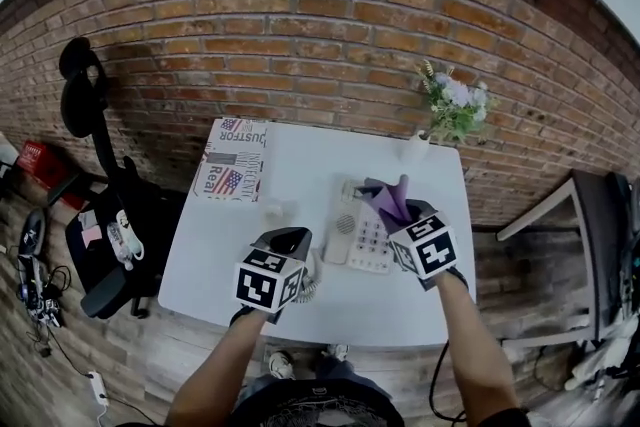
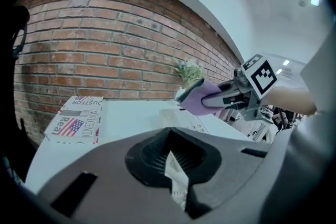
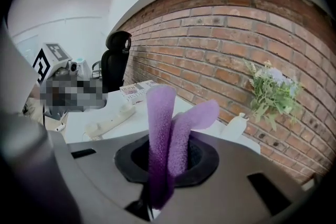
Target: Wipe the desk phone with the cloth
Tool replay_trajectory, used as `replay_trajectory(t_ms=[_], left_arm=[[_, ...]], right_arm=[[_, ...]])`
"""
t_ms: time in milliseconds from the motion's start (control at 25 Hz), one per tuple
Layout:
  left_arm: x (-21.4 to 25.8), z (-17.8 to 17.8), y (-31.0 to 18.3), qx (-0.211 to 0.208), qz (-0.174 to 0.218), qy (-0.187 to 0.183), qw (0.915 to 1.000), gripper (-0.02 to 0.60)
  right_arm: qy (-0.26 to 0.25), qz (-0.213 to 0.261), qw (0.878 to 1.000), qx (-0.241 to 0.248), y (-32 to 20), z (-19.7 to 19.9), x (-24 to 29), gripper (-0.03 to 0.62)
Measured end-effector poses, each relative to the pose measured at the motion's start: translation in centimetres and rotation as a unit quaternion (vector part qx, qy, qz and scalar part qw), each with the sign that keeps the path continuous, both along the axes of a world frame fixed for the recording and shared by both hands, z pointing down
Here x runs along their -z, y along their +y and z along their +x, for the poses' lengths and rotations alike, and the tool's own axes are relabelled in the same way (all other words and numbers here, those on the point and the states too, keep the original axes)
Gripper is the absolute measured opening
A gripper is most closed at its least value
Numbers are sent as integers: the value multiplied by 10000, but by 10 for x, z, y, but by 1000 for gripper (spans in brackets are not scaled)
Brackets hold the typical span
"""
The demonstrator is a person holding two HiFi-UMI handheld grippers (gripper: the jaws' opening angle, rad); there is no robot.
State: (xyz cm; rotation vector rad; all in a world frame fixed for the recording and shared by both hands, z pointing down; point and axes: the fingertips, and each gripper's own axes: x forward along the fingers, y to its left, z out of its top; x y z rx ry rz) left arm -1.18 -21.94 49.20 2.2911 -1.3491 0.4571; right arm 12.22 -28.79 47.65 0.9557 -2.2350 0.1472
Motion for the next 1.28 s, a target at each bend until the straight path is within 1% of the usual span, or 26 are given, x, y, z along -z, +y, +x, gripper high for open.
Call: replay_trajectory(t_ms=[120, 280, 560, 800, 1280], left_arm=[[-2, -4, -8, 133, -19, -31, 9999, 6], [-3, -5, -18, 256, -36, -15, 9997, 5], [-4, -9, -39, 414, -48, -19, 9991, 5], [-7, -11, -46, 457, -84, -33, 9989, 5], [-6, -21, -31, 396, -36, -4, 9992, 5]], right_arm=[[-2, 121, 9999, 104, -25, -7, 6, 49], [120, 253, 9994, 223, -55, -19, 5, 49], [549, 252, 9966, 552, -81, -41, -29, 49], [620, -67, 9958, 677, -72, -50, -54, 49], [617, -372, 9953, 649, -27, -58, -79, 49]])
